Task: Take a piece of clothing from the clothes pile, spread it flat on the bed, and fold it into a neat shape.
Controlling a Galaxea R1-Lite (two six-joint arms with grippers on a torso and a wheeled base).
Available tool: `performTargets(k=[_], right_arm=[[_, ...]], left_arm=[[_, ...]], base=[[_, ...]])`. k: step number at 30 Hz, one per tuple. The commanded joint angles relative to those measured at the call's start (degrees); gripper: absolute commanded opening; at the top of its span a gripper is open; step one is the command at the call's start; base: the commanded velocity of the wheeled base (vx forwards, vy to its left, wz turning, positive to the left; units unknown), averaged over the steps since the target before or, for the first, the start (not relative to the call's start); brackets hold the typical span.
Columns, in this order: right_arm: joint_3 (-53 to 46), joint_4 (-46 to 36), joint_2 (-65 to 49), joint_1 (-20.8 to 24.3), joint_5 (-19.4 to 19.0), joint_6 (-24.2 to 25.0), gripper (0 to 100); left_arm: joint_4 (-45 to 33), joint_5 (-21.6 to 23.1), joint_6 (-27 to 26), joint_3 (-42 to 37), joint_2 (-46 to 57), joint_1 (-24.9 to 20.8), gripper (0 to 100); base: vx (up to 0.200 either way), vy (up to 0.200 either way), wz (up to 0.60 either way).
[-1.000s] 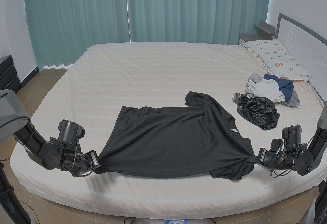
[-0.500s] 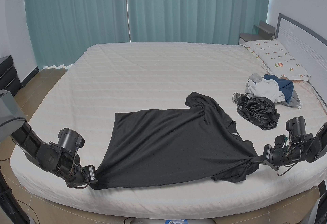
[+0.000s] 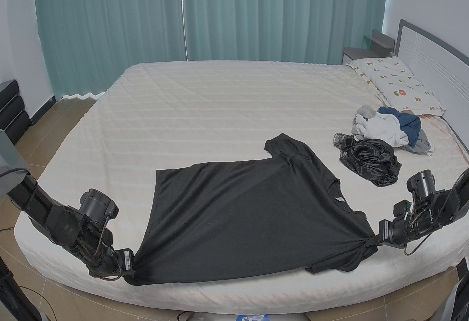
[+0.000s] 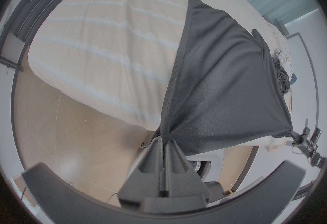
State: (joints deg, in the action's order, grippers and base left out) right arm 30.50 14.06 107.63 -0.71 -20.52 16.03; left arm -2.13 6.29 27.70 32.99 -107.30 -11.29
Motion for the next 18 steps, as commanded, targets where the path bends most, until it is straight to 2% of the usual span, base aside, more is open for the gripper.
performTargets(k=[1,3,4,5,6,14,18], right_arm=[[-0.1,0.0,6.8,0.8,3.4,-3.7,0],[0.2,0.4,7.9,1.4,3.8,-3.9,0],[0.7,0.6,9.0,1.8,4.0,-3.8,100],[1.1,0.7,9.3,1.9,3.9,-3.7,100],[1.6,0.9,9.6,2.2,3.8,-3.6,100],[1.3,5.6,9.8,3.2,3.6,-2.2,100],[1.9,11.2,7.9,3.1,3.7,5.2,100]], left_arm=[[-0.1,-0.3,-0.1,-0.6,-2.1,-1.1,0],[0.0,-0.3,-0.1,-0.3,-2.4,-1.3,0],[0.1,-0.3,0.0,0.3,-2.9,-1.7,0],[0.4,-0.3,0.0,0.5,-3.3,-1.8,0],[0.5,-0.3,0.0,0.9,-3.8,-1.8,100],[0.6,-1.3,0.6,3.0,-6.4,-2.2,100],[0.7,-1.2,2.1,7.5,-6.0,0.4,100]], base=[[0.000,0.000,0.00],[0.000,0.000,0.00],[0.000,0.000,0.00],[0.000,0.000,0.00],[0.000,0.000,0.00],[0.000,0.000,0.00],[0.000,0.000,0.00]])
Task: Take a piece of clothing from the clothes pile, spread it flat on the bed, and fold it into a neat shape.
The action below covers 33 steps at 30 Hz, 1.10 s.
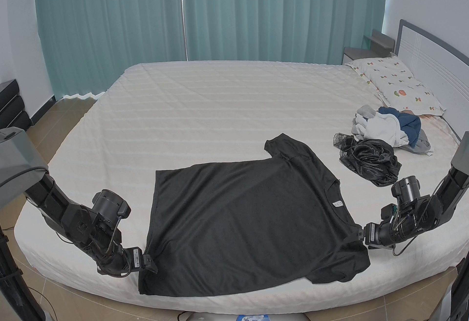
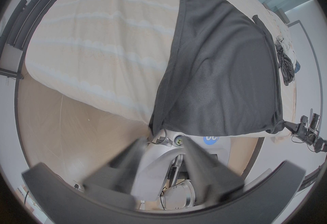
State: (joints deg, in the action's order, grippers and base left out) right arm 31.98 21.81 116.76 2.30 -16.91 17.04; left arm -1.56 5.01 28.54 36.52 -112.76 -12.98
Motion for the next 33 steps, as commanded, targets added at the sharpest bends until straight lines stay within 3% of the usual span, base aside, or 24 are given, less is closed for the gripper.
performTargets(k=[1,13,19,33], right_arm=[[0.5,4.9,-1.4,0.2,0.1,6.0,100],[2.8,19.9,4.2,2.6,2.4,21.9,100],[2.2,24.9,8.4,2.8,2.4,22.7,100],[0.2,26.5,8.1,5.3,2.5,25.4,100]], left_arm=[[0.1,0.4,2.2,5.9,-0.6,2.7,100],[0.1,4.4,15.8,28.3,-10.0,2.6,100],[0.2,4.3,22.5,39.8,-16.5,3.1,100],[-2.9,3.5,22.9,70.4,-34.7,6.8,100]], base=[[0.000,0.000,0.00],[0.000,0.000,0.00],[0.000,0.000,0.00],[0.000,0.000,0.00]])
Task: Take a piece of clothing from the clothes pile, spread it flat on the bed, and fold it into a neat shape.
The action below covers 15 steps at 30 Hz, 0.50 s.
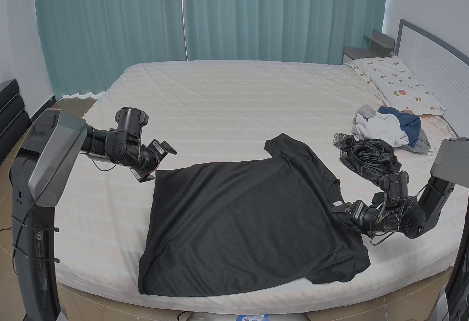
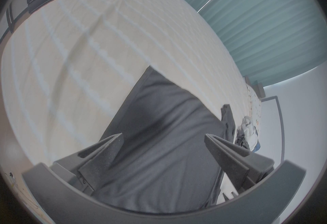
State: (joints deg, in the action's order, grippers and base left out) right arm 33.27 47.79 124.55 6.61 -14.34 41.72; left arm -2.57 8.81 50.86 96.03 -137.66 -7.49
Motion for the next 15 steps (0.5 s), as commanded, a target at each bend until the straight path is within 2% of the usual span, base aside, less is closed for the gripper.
performTargets(k=[1,6,10,15], right_arm=[[-1.2,0.6,0.3,1.0,-0.1,0.8,100],[-1.3,0.9,0.1,1.0,-0.1,2.1,100],[-1.4,2.3,0.0,1.4,0.0,2.2,100],[-1.2,2.4,0.4,1.5,0.0,2.2,100]], left_arm=[[-1.6,-0.4,0.5,11.2,-10.2,1.5,100],[1.1,-1.7,0.2,13.1,-13.2,2.9,100],[3.3,-4.5,0.1,13.7,-14.2,2.9,100],[5.6,-5.0,-0.2,13.8,-15.4,2.5,100]], base=[[0.000,0.000,0.00],[0.000,0.000,0.00],[0.000,0.000,0.00],[0.000,0.000,0.00]])
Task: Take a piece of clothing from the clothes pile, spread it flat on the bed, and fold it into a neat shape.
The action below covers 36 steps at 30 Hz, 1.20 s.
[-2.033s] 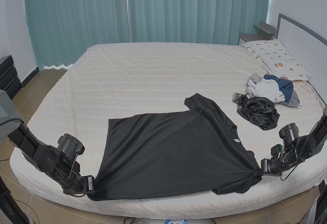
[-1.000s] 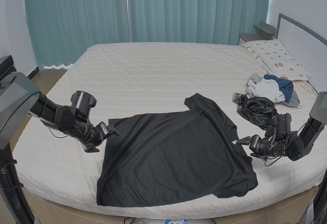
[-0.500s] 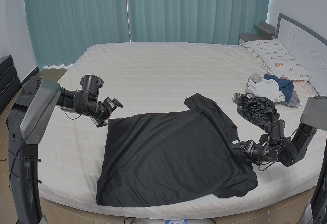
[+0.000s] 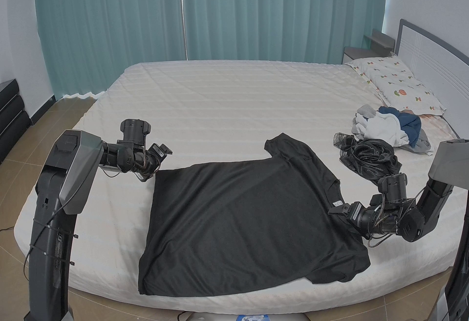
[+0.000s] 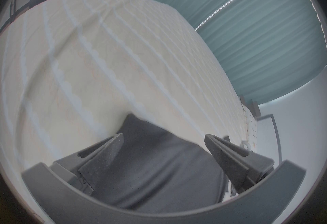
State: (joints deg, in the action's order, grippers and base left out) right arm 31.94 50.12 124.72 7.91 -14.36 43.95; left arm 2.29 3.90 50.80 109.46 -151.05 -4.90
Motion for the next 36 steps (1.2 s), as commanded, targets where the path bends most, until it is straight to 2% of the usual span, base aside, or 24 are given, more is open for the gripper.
performTargets(k=[1,6,9,23,24,32,36], right_arm=[[0.1,0.1,0.3,0.2,0.0,0.0,100],[0.3,0.1,0.4,0.3,-0.1,0.0,100],[0.1,0.2,0.4,0.8,0.0,0.0,100],[0.1,0.2,0.3,0.9,-0.1,0.2,100],[0.0,0.2,0.3,0.9,-0.1,0.2,100],[0.0,0.2,0.2,0.9,-0.1,0.2,100],[-0.1,0.2,0.3,0.9,-0.1,0.2,100]], left_arm=[[0.7,-0.1,-0.2,0.3,-2.1,-0.1,100],[2.7,-0.8,-1.5,0.5,-3.2,-0.5,100],[3.7,-4.7,-1.5,2.0,-5.0,-0.8,100],[3.4,-5.2,-3.5,2.6,-6.4,-1.5,100],[3.3,-5.2,-3.5,2.6,-6.6,-1.5,0],[3.6,-5.8,-3.4,3.1,-6.9,-1.4,0],[3.9,-9.4,-3.4,4.5,-7.5,-1.2,0]], base=[[0.000,0.000,0.00],[0.000,0.000,0.00],[0.000,0.000,0.00],[0.000,0.000,0.00],[0.000,0.000,0.00],[0.000,0.000,0.00],[0.000,0.000,0.00]])
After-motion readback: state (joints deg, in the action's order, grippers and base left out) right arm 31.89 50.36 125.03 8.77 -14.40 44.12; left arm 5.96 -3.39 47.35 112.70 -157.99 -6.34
